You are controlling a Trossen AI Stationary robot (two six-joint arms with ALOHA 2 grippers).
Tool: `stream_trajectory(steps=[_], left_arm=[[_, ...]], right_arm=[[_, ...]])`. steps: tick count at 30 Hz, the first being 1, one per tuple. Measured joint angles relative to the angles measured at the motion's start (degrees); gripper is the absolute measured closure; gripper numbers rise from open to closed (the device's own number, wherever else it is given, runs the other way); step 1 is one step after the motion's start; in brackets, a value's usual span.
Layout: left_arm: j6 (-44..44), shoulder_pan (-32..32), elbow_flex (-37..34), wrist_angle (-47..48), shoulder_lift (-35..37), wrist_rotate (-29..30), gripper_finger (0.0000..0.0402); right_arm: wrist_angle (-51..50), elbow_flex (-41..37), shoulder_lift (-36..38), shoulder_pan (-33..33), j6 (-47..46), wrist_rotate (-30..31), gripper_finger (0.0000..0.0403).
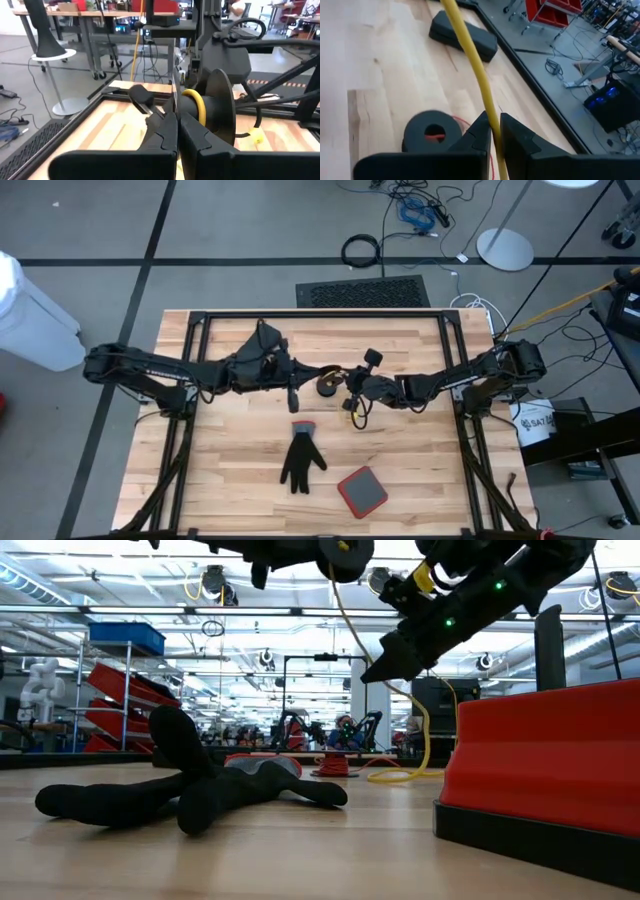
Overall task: Coil cords
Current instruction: Coil the yellow wire onto the black spool
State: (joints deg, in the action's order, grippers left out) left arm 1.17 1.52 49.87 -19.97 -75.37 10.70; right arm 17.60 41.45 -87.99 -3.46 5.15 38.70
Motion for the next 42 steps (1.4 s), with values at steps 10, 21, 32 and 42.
stream_trajectory(steps=[10, 21, 32, 42], left_arm=[[-1.53, 0.02, 0.00, 13.79, 5.32, -4.24, 0.0401], [-6.63, 0.02, 0.00, 29.21, 4.07, -4.32, 0.0401], [-13.82, 0.19, 0.00, 24.68, -7.81, 8.61, 0.0401], [-15.41, 0.85, 0.02, 4.65, -14.28, 25.85, 0.0401]], right_arm=[[-0.47, 0.00, 0.00, -0.79, 0.42, -3.25, 0.0373], [0.68, 0.00, 0.00, -0.74, -0.67, -11.93, 0.0399], [-0.01, 3.49, 0.63, -1.00, -3.70, -18.11, 0.0402], [-1.45, 8.22, 0.63, -1.61, -7.26, -16.51, 0.0403]])
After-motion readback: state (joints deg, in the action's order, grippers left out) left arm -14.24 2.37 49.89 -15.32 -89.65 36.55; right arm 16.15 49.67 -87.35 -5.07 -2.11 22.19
